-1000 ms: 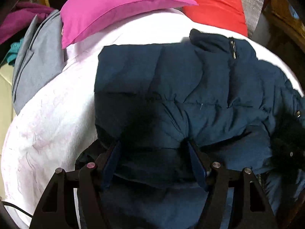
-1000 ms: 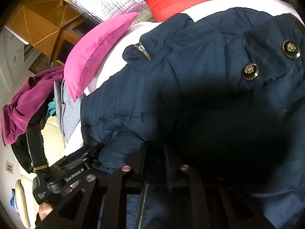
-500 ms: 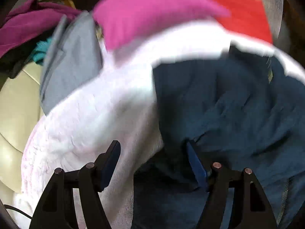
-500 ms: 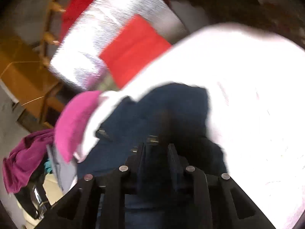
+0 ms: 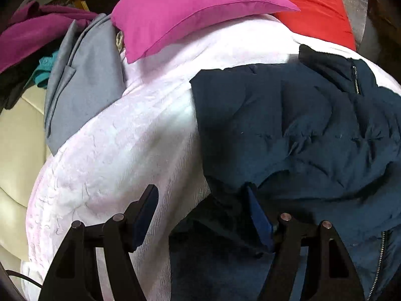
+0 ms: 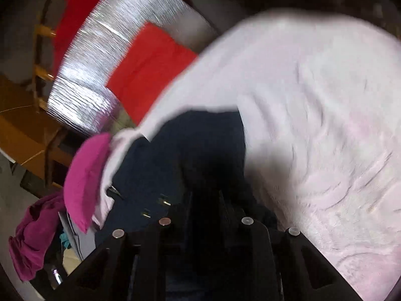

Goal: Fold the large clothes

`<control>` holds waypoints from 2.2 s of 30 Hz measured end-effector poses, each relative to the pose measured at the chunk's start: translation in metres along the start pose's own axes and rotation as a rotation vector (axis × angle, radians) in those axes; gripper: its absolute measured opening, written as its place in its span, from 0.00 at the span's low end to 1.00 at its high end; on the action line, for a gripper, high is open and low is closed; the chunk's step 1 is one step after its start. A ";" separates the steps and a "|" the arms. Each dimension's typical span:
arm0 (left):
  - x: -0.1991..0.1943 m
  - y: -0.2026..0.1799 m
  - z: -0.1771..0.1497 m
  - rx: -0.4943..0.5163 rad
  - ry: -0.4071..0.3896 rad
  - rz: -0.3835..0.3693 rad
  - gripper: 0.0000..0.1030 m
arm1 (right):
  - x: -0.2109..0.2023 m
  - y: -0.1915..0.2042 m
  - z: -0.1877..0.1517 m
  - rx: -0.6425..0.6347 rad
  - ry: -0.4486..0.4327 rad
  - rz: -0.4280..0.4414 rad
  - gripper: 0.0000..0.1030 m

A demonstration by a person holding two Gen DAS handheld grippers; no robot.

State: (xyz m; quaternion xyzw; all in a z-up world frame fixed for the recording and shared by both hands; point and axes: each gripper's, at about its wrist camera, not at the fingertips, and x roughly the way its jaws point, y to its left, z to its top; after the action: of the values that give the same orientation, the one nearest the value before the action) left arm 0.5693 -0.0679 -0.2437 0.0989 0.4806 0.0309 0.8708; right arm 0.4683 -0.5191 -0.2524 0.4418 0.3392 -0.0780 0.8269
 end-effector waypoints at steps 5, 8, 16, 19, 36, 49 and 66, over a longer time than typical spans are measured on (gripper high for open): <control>-0.026 -0.002 0.002 0.010 -0.076 -0.016 0.70 | -0.025 0.019 0.003 -0.030 -0.085 0.052 0.23; -0.042 -0.008 0.001 0.032 -0.129 -0.019 0.70 | -0.024 0.023 0.004 -0.042 -0.074 0.019 0.46; -0.089 -0.028 -0.009 0.088 -0.251 -0.036 0.70 | -0.046 0.073 -0.027 -0.250 0.009 0.087 0.45; -0.100 -0.031 -0.014 0.091 -0.272 -0.053 0.70 | -0.035 0.093 -0.047 -0.313 0.083 0.110 0.45; -0.094 -0.043 -0.011 0.098 -0.275 -0.070 0.70 | 0.004 0.119 -0.078 -0.356 0.201 0.173 0.43; -0.083 -0.054 -0.002 0.119 -0.270 -0.084 0.70 | 0.026 0.131 -0.080 -0.389 0.235 0.176 0.36; -0.050 -0.050 0.005 0.098 -0.178 -0.096 0.70 | 0.028 0.142 -0.079 -0.437 0.234 0.133 0.35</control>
State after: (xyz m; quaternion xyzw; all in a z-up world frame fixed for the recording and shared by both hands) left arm 0.5446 -0.1250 -0.2094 0.1209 0.4066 -0.0433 0.9045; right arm 0.5114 -0.3675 -0.2043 0.2799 0.4116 0.1035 0.8611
